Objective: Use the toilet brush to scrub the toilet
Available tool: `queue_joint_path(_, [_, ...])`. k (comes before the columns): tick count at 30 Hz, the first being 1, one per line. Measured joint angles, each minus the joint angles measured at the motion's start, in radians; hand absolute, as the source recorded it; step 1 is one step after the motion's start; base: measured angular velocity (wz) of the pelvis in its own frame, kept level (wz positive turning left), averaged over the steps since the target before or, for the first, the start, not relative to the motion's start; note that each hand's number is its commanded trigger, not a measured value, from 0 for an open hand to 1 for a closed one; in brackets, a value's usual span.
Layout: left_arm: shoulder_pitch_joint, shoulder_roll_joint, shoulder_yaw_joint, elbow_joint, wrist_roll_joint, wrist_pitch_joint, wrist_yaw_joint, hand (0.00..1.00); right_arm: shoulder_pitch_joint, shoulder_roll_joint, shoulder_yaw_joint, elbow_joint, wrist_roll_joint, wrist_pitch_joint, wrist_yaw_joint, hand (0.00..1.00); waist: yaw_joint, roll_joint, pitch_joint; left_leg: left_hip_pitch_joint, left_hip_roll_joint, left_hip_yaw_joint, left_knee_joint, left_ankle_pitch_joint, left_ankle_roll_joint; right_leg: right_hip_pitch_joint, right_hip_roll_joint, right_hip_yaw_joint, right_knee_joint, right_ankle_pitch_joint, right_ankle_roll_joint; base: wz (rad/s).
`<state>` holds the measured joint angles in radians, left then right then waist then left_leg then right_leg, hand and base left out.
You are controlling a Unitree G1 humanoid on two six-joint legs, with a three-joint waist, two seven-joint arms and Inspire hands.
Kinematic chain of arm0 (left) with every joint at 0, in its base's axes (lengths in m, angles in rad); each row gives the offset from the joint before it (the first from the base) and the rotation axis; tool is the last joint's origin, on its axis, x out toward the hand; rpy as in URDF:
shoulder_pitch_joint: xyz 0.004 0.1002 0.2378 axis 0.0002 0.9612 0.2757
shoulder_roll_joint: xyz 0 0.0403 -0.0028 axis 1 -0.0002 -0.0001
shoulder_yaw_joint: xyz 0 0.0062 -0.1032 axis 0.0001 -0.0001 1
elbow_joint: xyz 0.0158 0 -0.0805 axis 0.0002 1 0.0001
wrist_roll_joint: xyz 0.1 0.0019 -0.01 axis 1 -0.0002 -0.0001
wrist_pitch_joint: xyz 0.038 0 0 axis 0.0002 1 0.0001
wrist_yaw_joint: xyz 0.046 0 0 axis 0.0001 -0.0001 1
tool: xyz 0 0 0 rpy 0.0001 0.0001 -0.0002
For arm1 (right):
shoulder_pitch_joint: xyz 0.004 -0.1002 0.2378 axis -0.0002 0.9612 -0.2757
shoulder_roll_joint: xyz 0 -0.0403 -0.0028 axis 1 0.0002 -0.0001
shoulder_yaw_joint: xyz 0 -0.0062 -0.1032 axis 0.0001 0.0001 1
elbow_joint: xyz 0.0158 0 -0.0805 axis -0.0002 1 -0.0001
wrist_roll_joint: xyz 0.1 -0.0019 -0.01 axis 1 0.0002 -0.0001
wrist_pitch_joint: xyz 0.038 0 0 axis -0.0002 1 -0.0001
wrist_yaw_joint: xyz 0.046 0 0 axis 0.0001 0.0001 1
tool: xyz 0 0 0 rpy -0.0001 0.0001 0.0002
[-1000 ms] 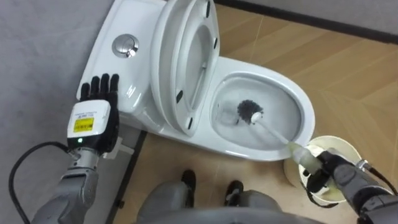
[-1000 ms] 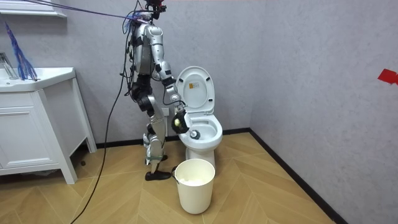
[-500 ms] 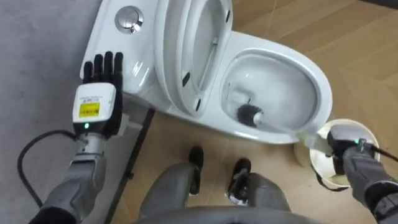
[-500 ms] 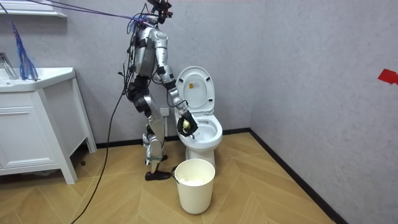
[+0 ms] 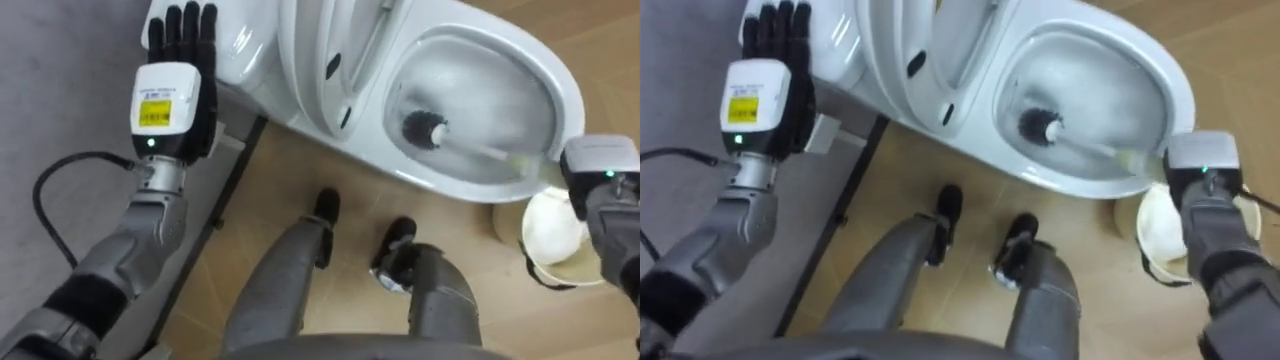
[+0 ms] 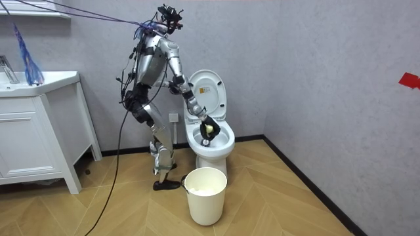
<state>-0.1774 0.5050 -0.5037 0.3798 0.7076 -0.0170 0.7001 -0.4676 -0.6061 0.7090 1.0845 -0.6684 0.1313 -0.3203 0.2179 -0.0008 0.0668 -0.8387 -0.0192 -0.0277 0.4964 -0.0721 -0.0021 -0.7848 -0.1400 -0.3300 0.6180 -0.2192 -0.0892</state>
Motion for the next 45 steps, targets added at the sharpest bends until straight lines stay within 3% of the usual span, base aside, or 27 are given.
queue_joint_path(1, [-0.032, 0.006, -0.001, 0.002, 0.0, -0.011, 0.006, 0.0, -0.049, -0.001, 0.007, 0.008, 0.029, 0.004, 0.012, 1.0, 0.005, -0.004, 0.0025, -0.016, -0.009, -0.001, -0.003, 0.009, 0.001, -0.024, -0.006, 0.001, 0.015, 0.0, -0.004, 0.14])
queue_joint_path(3, [-0.067, 0.027, 0.0, 0.0, 0.002, -0.017, 0.026, 0.0, -0.128, 0.0, 0.005, 0.04, 0.1, 0.012, 0.043, 1.0, 0.008, -0.035, 0.0164, -0.038, -0.009, -0.005, -0.007, 0.026, -0.008, -0.051, -0.009, -0.001, 0.028, 0.006, -0.017, 0.08])
queue_joint_path(6, [-0.062, 0.06, 0.014, -0.015, 0.008, -0.022, 0.035, 0.0, -0.179, 0.0, -0.013, 0.04, 0.138, -0.001, 0.056, 1.0, -0.003, -0.074, 0.0173, -0.048, -0.007, -0.011, -0.013, 0.04, -0.015, -0.063, -0.006, -0.005, 0.028, 0.014, -0.031, 0.0])
queue_joint_path(14, [-0.031, 0.072, 0.058, -0.027, 0.022, -0.026, 0.031, 0.0, -0.257, -0.035, -0.075, 0.08, 0.191, -0.05, 0.056, 1.0, -0.036, -0.089, 0.0148, -0.045, -0.013, 0.002, -0.012, 0.049, -0.007, -0.074, -0.013, 0.015, 0.039, 0.025, -0.024, -0.05])
queue_joint_path(19, [-0.005, 0.072, 0.095, -0.03, 0.046, -0.022, 0.008, 0.0, -0.25, -0.045, -0.075, 0.043, 0.118, -0.044, 0.077, 1.0, -0.047, -0.093, 0.0098, -0.035, -0.009, 0.016, -0.001, 0.047, -0.005, -0.069, -0.011, 0.022, 0.042, 0.03, -0.031, -0.06])
queue_joint_path(22, [-0.015, 0.066, 0.087, -0.025, 0.05, -0.022, -0.016, 0.0, -0.202, -0.04, -0.063, -0.026, 0.034, -0.038, 0.091, 1.0, -0.039, -0.077, 0.0053, -0.033, -0.007, 0.002, 0.01, 0.044, -0.006, -0.053, -0.005, 0.008, 0.032, 0.033, -0.032, 0.06])
queue_joint_path(25, [-0.027, 0.055, 0.049, -0.005, 0.04, -0.023, -0.046, 0.0, -0.109, -0.029, -0.024, -0.085, -0.061, -0.014, 0.108, 1.0, -0.014, -0.022, 0.0007, -0.009, 0.001, -0.019, 0.013, 0.036, -0.003, 0.004, 0.007, -0.023, -0.011, 0.035, -0.014, 0.11])
queue_joint_path(29, [0.02, 0.038, 0.014, -0.005, 0.014, -0.026, -0.056, 0.0, 0.026, 0.01, -0.046, -0.118, -0.135, 0.071, 0.129, 1.0, 0.002, 0.06, -0.0243, -0.004, -0.011, -0.03, 0.002, 0.032, 0.005, 0.022, 0.002, -0.032, -0.029, 0.036, 0.004, 0.06])
queue_joint_path(30, [0.031, 0.026, 0.01, -0.004, 0.0, -0.025, -0.058, 0.0, 0.055, 0.015, -0.065, -0.142, -0.136, 0.089, 0.135, 1.0, 0.0, 0.073, -0.0254, 0.001, -0.011, -0.027, -0.002, 0.031, 0.007, 0.025, 0.003, -0.029, -0.032, 0.037, 0.006, -0.06])
queue_joint_path(34, [0.09, 0.022, 0.038, -0.022, -0.066, -0.027, -0.044, 0.0, 0.146, 0.062, -0.068, -0.297, -0.132, 0.165, 0.163, 1.0, -0.025, 0.08, -0.0307, 0.018, 0.014, -0.024, -0.023, 0.03, 0.002, 0.053, 0.038, -0.026, -0.093, 0.056, 0.001, -0.13])
queue_joint_path(39, [0.144, 0.012, 0.065, -0.03, -0.108, -0.026, 0.014, 0.0, 0.27, 0.068, -0.106, -0.575, -0.133, 0.271, 0.257, 1.0, -0.053, 0.082, -0.0319, 0.021, 0.036, -0.027, -0.037, 0.027, -0.015, 0.064, 0.065, -0.03, -0.13, 0.068, -0.016, -0.06])
queue_joint_path(42, [0.165, 0.007, 0.063, -0.046, -0.163, -0.026, 0.066, 0.0, 0.318, 0.068, -0.116, -0.683, -0.146, 0.311, 0.294, 1.0, -0.062, 0.082, -0.0322, 0.012, 0.047, -0.031, -0.033, 0.023, -0.022, 0.065, 0.079, -0.035, -0.148, 0.072, -0.023, -0.02])
queue_joint_path(45, [0.174, -0.012, 0.067, -0.047, -0.171, -0.021, 0.107, 0.0, 0.338, 0.069, -0.126, -0.718, -0.217, 0.328, 0.327, 1.0, -0.066, 0.084, -0.0336, 0.009, 0.052, -0.029, -0.029, 0.014, -0.026, 0.065, 0.086, -0.029, -0.153, 0.075, -0.031, -0.05])
